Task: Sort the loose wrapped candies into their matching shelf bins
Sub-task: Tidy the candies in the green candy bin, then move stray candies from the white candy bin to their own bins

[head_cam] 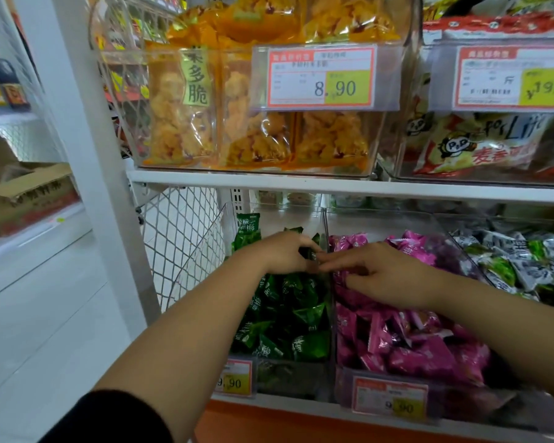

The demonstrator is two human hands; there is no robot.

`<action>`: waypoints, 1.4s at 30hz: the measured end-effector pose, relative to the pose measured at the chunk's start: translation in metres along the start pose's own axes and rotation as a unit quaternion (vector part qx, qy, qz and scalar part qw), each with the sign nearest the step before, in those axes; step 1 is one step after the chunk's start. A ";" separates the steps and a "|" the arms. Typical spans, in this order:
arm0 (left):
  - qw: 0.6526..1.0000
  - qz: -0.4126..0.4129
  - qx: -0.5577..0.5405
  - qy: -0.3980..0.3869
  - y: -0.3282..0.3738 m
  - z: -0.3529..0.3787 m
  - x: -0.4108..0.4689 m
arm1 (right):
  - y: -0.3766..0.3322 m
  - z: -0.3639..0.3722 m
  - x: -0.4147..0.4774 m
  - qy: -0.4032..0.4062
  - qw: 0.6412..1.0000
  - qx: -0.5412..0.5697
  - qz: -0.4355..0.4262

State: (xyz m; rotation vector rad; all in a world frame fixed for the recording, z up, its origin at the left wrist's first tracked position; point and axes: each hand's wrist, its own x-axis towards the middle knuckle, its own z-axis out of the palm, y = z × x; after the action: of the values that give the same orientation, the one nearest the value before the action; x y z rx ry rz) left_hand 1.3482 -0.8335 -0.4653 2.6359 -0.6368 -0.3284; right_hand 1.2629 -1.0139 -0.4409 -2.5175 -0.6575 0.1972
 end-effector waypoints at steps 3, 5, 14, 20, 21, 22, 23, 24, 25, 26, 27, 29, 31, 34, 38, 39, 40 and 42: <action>0.996 -0.001 0.088 0.008 -0.010 0.007 0.011 | -0.001 0.000 0.000 -0.002 1.000 0.003 0.004; 0.996 0.014 0.085 0.026 -0.017 0.004 0.011 | 0.001 0.001 0.000 -0.007 1.000 0.006 0.001; 0.991 -0.003 0.071 0.111 -0.067 -0.020 -0.011 | 0.015 0.004 0.004 -0.019 0.999 0.033 -0.020; 0.994 -0.046 0.081 0.057 -0.072 -0.024 -0.016 | 0.013 0.002 0.006 -0.024 0.999 0.032 0.001; 0.995 -0.052 0.073 0.040 -0.069 -0.026 -0.016 | 0.012 0.002 0.006 -0.023 0.999 0.033 0.002; 0.996 -0.054 0.062 0.030 -0.065 -0.029 -0.017 | 0.011 0.003 0.006 -0.024 0.999 0.035 0.002; 0.997 -0.053 0.046 0.030 -0.060 -0.031 -0.016 | 0.012 0.003 0.006 -0.025 0.999 0.036 0.000; 0.998 -0.047 0.024 0.042 -0.054 -0.033 -0.016 | 0.014 0.003 0.007 -0.023 0.999 0.040 -0.002; 0.997 -0.037 -0.001 0.062 -0.048 -0.034 -0.014 | 0.016 0.004 0.007 -0.021 0.999 0.042 -0.007; 0.996 -0.020 -0.023 0.082 -0.039 -0.033 -0.012 | 0.017 0.005 0.007 -0.018 0.999 0.043 -0.014; 0.995 0.000 -0.041 0.090 -0.029 -0.030 -0.010 | 0.017 0.006 0.007 -0.016 0.999 0.046 -0.021; 0.996 0.036 -0.048 0.061 -0.012 -0.018 -0.005 | 0.017 0.006 0.007 -0.015 0.998 0.056 -0.022; 0.999 0.030 0.010 -0.007 -0.003 -0.003 0.000 | 0.015 0.005 0.006 -0.014 0.998 0.063 -0.014; 0.986 -0.003 0.159 -0.051 -0.011 0.006 0.003 | 0.013 0.003 0.005 -0.019 0.997 0.075 -0.013; 0.976 0.001 0.212 -0.055 -0.031 -0.006 -0.003 | 0.015 0.002 0.004 -0.023 0.997 0.067 -0.013; 0.972 0.003 0.227 -0.059 -0.035 -0.008 -0.006 | 0.015 0.002 0.004 -0.024 0.997 0.064 -0.020; 0.971 0.007 0.233 -0.058 -0.038 -0.010 -0.010 | 0.014 0.003 0.004 -0.022 0.997 0.064 -0.022; 0.974 0.017 0.220 -0.051 -0.044 -0.012 -0.017 | 0.015 0.003 0.003 -0.021 0.998 0.064 -0.017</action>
State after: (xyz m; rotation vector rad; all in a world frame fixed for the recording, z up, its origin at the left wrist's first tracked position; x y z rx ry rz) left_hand 1.3542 -0.7858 -0.4719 3.0386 -0.8742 -0.3461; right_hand 1.2712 -1.0219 -0.4510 -2.3828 -0.6817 0.2721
